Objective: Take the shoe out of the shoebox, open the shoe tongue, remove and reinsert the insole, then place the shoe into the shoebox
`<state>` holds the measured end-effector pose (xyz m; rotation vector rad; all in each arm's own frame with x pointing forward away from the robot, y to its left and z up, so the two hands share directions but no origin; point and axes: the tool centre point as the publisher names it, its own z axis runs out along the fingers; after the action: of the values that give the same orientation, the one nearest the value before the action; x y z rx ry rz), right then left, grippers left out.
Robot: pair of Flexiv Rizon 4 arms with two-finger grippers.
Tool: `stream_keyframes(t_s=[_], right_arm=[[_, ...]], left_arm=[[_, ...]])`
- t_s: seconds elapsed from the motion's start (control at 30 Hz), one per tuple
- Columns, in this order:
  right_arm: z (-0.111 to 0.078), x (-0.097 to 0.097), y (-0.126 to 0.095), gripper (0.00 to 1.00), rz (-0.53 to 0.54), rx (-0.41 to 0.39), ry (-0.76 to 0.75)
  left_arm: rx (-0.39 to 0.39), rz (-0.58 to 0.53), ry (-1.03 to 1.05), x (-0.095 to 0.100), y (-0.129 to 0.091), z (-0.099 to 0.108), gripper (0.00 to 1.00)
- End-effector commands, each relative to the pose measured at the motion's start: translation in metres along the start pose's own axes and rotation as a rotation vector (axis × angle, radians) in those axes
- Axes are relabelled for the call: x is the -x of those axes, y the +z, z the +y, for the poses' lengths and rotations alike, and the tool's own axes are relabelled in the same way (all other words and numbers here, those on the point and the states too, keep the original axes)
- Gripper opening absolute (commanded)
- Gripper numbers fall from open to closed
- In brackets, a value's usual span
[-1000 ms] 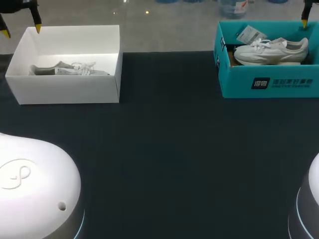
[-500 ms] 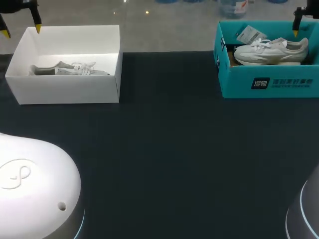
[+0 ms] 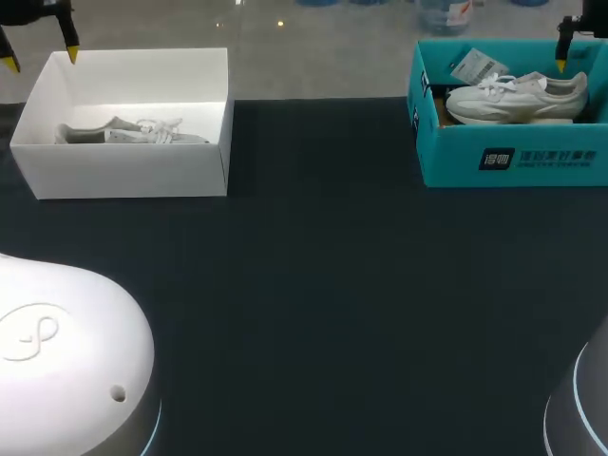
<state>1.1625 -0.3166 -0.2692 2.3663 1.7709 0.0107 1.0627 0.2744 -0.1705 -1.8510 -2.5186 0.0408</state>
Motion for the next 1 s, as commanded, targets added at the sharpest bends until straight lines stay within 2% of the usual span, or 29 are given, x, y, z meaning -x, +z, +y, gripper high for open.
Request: stream_keyframes(t_s=[0.03, 0.2, 0.57, 0.87, 1.0], right_arm=[[0.009, -0.002, 0.008, 1.00, -0.010, -0.018, -0.013], [0.018, -0.004, 0.027, 1.00, -0.027, -0.001, -0.009], [0.025, 0.001, 0.068, 1.00, -0.015, -0.057, -0.022], [0.034, 0.008, 0.091, 1.00, -0.011, -0.090, -0.023], [0.039, 0.011, 0.100, 1.00, 0.022, -0.101, -0.013]], left_arm=[[-0.001, 0.003, 0.000, 0.000, -0.001, 0.000, 1.00], [-0.001, 0.003, 0.000, 0.000, -0.001, 0.000, 1.00], [-0.001, 0.003, 0.000, 0.000, -0.001, 0.000, 1.00], [-0.001, 0.003, 0.000, 0.000, -0.001, 0.000, 1.00], [-0.001, 0.003, 0.000, 0.000, -0.001, 0.000, 1.00]])
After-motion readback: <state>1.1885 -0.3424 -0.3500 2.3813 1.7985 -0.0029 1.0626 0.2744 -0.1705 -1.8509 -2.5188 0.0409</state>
